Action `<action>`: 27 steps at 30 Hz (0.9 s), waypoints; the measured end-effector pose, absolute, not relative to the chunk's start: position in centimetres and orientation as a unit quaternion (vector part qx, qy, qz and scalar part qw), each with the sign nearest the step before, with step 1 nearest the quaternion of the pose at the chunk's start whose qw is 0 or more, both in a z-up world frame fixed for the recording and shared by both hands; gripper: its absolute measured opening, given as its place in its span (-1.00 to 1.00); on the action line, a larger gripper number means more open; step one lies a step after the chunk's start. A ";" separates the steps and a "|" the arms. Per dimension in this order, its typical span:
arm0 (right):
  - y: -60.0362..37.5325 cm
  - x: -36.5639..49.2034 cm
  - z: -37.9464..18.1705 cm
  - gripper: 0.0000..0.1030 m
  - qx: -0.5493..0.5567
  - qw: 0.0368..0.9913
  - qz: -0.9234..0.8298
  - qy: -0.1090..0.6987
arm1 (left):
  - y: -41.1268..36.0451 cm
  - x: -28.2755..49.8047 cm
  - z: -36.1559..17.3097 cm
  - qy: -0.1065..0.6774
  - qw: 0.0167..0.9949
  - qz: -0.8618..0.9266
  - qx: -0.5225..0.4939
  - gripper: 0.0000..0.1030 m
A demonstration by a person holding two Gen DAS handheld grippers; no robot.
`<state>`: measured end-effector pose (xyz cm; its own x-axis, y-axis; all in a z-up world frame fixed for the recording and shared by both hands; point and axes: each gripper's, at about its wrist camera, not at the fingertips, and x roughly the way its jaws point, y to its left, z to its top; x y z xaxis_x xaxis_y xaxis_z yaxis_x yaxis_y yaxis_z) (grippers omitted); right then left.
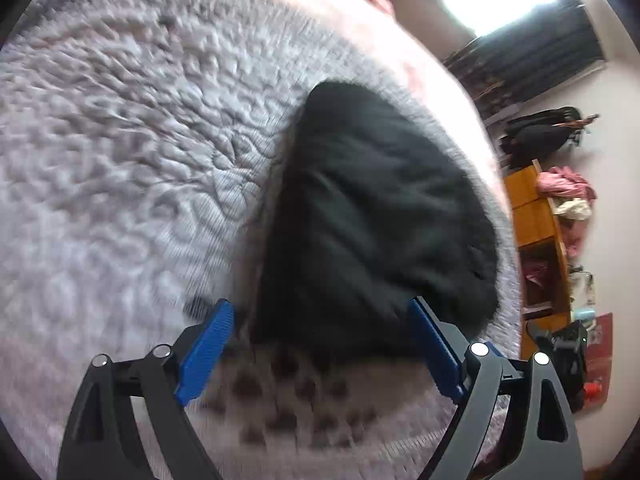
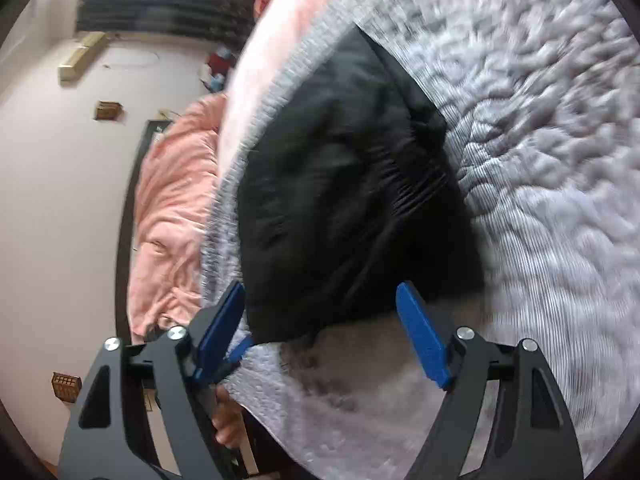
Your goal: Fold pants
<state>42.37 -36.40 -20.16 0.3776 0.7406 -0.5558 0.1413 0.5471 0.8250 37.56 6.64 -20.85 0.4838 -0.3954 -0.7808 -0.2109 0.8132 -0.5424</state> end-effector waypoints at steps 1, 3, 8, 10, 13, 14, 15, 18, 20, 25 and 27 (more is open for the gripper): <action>-36.6 41.0 -19.0 0.66 0.425 0.720 0.210 0.507 | 6.5 35.9 -19.9 0.496 0.815 -0.055 -0.294 0.82; -36.6 36.4 -15.5 0.68 0.392 0.754 0.206 0.485 | 5.4 30.6 -16.7 0.474 0.847 -0.038 -0.240 0.85; -34.3 23.8 -7.1 0.85 0.229 0.863 0.163 0.420 | 0.0 18.3 -8.8 0.397 0.916 0.031 -0.051 0.92; -33.5 19.3 -5.3 0.94 0.176 0.887 0.135 0.405 | -1.6 14.7 -6.3 0.368 0.927 0.071 -0.004 0.92; -32.4 13.5 -3.5 0.94 0.105 0.902 0.063 0.413 | -2.3 9.7 -3.6 0.364 0.928 0.069 -0.029 0.92; -32.4 11.6 -2.4 0.94 0.099 0.905 0.042 0.412 | -2.3 8.3 -2.7 0.368 0.927 0.066 -0.043 0.92; -32.2 10.0 -1.1 0.94 0.098 0.908 0.034 0.405 | -2.2 6.7 -1.6 0.366 0.927 0.064 -0.055 0.92; -30.7 5.0 4.3 0.94 0.061 0.932 0.045 0.353 | -2.8 2.6 2.5 0.338 0.936 0.085 -0.045 0.92; -29.8 2.3 7.4 0.94 0.025 0.945 0.057 0.322 | -3.1 1.3 4.5 0.340 0.937 0.083 -0.022 0.93; -28.5 -2.8 11.9 0.94 0.011 0.960 0.045 0.277 | -4.6 -3.4 9.0 0.295 0.953 0.068 0.003 0.92; -28.2 -3.4 11.8 0.94 0.007 0.960 0.033 0.277 | -5.1 -4.2 8.9 0.299 0.952 0.061 -0.004 0.92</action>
<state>-3.37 -28.25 11.80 0.8440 0.0676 -0.5321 -0.0602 0.9977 0.0313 -4.20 -5.07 8.88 0.8141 0.1139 -0.5695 -0.1191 0.9925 0.0283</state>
